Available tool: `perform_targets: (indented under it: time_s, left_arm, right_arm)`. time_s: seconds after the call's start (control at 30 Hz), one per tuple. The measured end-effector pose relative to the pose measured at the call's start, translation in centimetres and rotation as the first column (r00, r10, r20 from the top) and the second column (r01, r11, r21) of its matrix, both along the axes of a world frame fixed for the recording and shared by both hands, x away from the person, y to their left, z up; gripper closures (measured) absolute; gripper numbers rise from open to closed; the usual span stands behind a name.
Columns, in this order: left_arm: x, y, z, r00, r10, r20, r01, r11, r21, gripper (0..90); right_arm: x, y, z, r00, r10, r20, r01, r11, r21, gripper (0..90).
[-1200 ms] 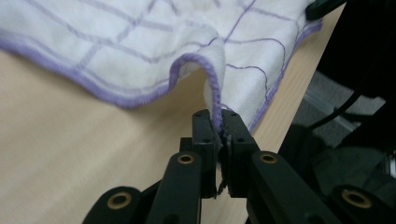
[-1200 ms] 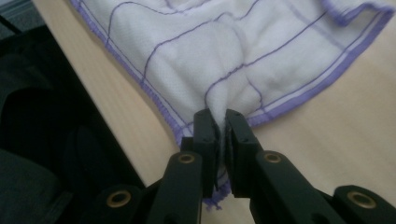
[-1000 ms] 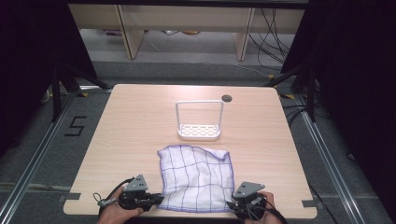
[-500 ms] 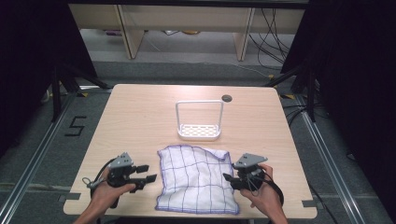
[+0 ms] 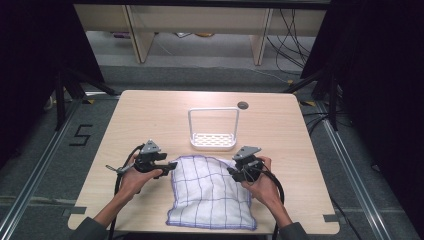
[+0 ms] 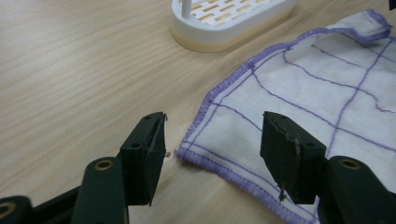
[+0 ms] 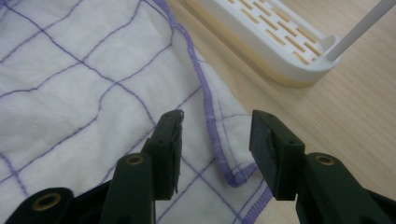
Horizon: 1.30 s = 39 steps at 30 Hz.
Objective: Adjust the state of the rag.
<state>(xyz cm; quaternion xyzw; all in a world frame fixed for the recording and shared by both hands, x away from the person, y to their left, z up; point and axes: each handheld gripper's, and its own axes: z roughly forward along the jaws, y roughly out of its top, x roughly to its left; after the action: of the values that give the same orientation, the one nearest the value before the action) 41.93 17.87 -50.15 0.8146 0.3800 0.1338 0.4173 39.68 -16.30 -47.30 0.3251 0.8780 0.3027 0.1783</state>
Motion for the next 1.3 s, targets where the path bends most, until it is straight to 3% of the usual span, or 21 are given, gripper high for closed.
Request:
perform_targets:
  time_s: [0.07, 0.1, 0.2, 0.23, 0.33, 0.4, 0.47, 0.57, 0.63, 0.77, 0.83, 0.9, 1.07, 1.13, 1.17, 1.27, 1.3]
  left_arm:
    - [0.4, -0.3, -0.3, 1.0, -0.003, 0.0, 0.003, 0.9997, 0.023, 40.0]
    - [0.6, -0.5, -0.6, 0.9999, -0.01, -0.005, 0.011, 0.999, 0.044, 40.0]
    - [0.8, -0.5, -0.8, 0.9999, -0.012, 0.003, 0.012, 0.997, 0.076, 40.2]
    - [0.9, -0.6, -1.0, 0.9999, -0.017, 0.003, 0.016, 0.9938, 0.11, 40.2]
    - [1.1, -0.7, -1.1, 0.9997, -0.024, 0.001, 0.024, 0.9928, 0.117, 42.1]
    - [1.2, -1.1, -1.3, 0.9992, -0.039, -0.005, 0.039, 0.9888, 0.144, 43.3]
    - [1.2, -1.3, -1.4, 0.9992, -0.038, -0.007, 0.039, 0.9896, 0.139, 45.0]
    - [1.2, -1.5, -1.2, 0.9981, -0.06, -0.01, 0.061, 0.9875, 0.145, 54.0]
    - [1.2, -1.6, -1.2, 0.9973, -0.072, -0.011, 0.073, 0.9879, 0.137, 56.3]
    - [1.3, -1.8, -1.2, 0.9934, -0.111, -0.028, 0.114, 0.9856, 0.125, 74.5]
    - [1.3, -1.9, -1.2, 0.9925, -0.118, -0.032, 0.121, 0.9859, 0.116, 77.5]
    - [1.3, -2.0, -1.2, 0.9917, -0.125, -0.03, 0.128, 0.984, 0.124, 84.7]
    - [1.4, -1.8, -1.2, 0.9907, -0.132, -0.031, 0.135, 0.9846, 0.111, 86.5]
    - [1.3, -1.9, -1.1, 0.9905, -0.136, -0.02, 0.138, 0.9831, 0.12, 86.7]
    - [1.2, -2.0, -1.0, 0.9916, -0.129, -0.011, 0.129, 0.9857, 0.108, 86.9]
    - [1.1, -1.9, -0.2, 0.9904, -0.138, 0.004, 0.137, 0.9849, 0.105, 87.1]
    - [1.0, -1.9, 0.1, 0.9903, -0.138, 0.015, 0.136, 0.9855, 0.101, 87.1]
  right_arm:
    - [0.5, 0.1, -0.5, 0.9998, -0.009, -0.016, 0.008, 1.0, -0.008, 54.8]
    - [0.9, 0.0, -1.0, 0.9986, -0.023, -0.047, 0.022, 0.999, -0.026, 54.8]
    - [1.3, -0.1, -1.5, 0.9987, -0.035, -0.037, 0.033, 0.999, -0.04, 55.9]
    - [1.4, -0.1, -1.6, 0.9983, -0.037, -0.044, 0.035, 0.998, -0.045, 57.7]
    - [2.0, -0.4, -2.0, 0.9979, -0.024, -0.059, 0.021, 0.998, -0.062, 62.9]
    - [2.3, -0.4, -2.3, 0.9974, -0.036, -0.062, 0.032, 0.998, -0.06, 66.7]
    - [2.7, -0.6, -2.3, 0.9973, -0.015, -0.072, 0.012, 0.999, -0.042, 72.0]
    - [2.7, -0.9, -2.2, 0.9957, -0.044, -0.081, 0.041, 0.999, -0.027, 82.1]
    - [2.7, -1.1, -2.1, 0.9957, -0.034, -0.086, 0.032, 0.999, -0.031, 83.6]
    - [2.5, -1.1, -1.9, 0.9969, -0.044, -0.065, 0.044, 0.999, -0.008, 86.3]
    - [2.5, -1.2, -1.7, 0.9963, -0.031, -0.081, 0.03, 0.999, -0.014, 86.4]
    - [2.4, -1.1, -1.5, 0.9967, -0.046, -0.066, 0.047, 0.999, 0.0, 86.6]
    - [2.2, -1.1, -0.7, 0.9974, -0.041, -0.059, 0.041, 0.999, 0.008, 86.7]
    - [2.4, -1.2, -0.5, 0.9997, -0.008, -0.024, 0.008, 1.0, -0.002, 86.7]
    - [2.3, -1.2, -0.4, 0.9998, -0.018, -0.005, 0.018, 1.0, 0.017, 86.8]
    - [2.1, -1.2, 0.0, 0.9992, -0.04, -0.004, 0.04, 0.999, 0.034, 86.9]
    - [1.9, -1.3, 0.4, 0.9987, -0.042, -0.03, 0.043, 0.999, 0.032, 86.9]
